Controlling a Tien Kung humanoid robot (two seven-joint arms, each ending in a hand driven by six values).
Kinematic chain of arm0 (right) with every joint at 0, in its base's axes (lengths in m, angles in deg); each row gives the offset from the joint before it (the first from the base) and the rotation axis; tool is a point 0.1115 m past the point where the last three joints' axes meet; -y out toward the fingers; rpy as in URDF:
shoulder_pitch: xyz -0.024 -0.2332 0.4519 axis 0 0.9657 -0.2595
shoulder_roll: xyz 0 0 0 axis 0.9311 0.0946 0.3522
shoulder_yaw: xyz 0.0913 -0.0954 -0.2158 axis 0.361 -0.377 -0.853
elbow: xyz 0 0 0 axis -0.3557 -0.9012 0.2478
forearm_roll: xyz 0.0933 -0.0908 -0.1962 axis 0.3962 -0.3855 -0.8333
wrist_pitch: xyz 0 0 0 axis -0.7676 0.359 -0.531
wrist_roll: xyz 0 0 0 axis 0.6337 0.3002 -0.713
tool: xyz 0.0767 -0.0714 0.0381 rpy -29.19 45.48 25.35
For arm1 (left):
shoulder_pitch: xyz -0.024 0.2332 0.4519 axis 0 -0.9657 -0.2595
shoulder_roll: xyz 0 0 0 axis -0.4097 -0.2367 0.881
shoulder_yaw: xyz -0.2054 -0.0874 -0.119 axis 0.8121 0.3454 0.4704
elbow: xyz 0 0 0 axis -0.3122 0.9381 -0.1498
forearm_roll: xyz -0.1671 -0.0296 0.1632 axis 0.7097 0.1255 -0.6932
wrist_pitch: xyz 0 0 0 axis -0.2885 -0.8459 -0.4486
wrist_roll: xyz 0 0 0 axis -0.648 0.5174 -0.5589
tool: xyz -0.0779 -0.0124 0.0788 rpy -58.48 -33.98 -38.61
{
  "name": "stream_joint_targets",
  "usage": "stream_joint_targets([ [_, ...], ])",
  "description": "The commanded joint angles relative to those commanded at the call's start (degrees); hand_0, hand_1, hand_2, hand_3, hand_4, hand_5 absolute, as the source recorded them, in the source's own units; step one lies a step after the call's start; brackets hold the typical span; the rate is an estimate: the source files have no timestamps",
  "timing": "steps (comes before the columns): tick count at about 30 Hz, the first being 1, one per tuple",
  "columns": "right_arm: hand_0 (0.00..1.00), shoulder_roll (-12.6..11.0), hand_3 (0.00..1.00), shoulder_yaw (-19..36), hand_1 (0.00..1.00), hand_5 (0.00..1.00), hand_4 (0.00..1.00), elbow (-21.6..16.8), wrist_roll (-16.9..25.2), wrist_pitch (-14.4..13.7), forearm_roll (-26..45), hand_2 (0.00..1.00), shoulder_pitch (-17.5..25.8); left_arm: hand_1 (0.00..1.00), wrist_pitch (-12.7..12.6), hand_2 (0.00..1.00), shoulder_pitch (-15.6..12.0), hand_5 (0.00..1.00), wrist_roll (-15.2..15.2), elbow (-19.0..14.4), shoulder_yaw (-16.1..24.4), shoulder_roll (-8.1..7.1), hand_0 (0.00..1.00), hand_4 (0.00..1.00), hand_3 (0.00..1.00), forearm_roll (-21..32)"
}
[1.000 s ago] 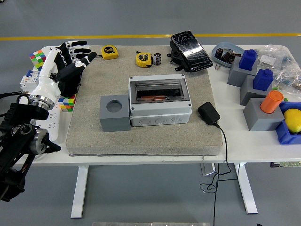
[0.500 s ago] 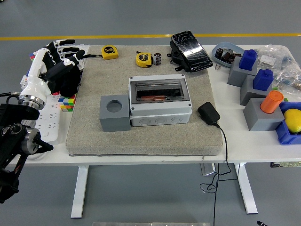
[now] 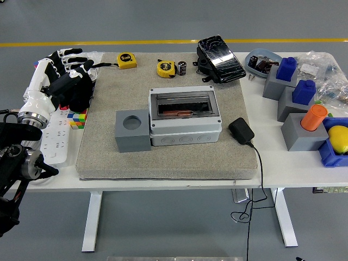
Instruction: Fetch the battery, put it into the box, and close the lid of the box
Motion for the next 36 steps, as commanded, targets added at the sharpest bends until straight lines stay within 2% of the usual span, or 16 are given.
stream_joint_targets([
  [36,0.633,0.51,0.76,1.38,0.686,0.645,0.998,0.09,-0.03,0.0,-0.43,0.71,0.7,0.566,0.73,0.563,-1.36,0.243,-1.3,-0.22,-0.55,-0.17,0.44,0.912,0.612,-0.99],
])
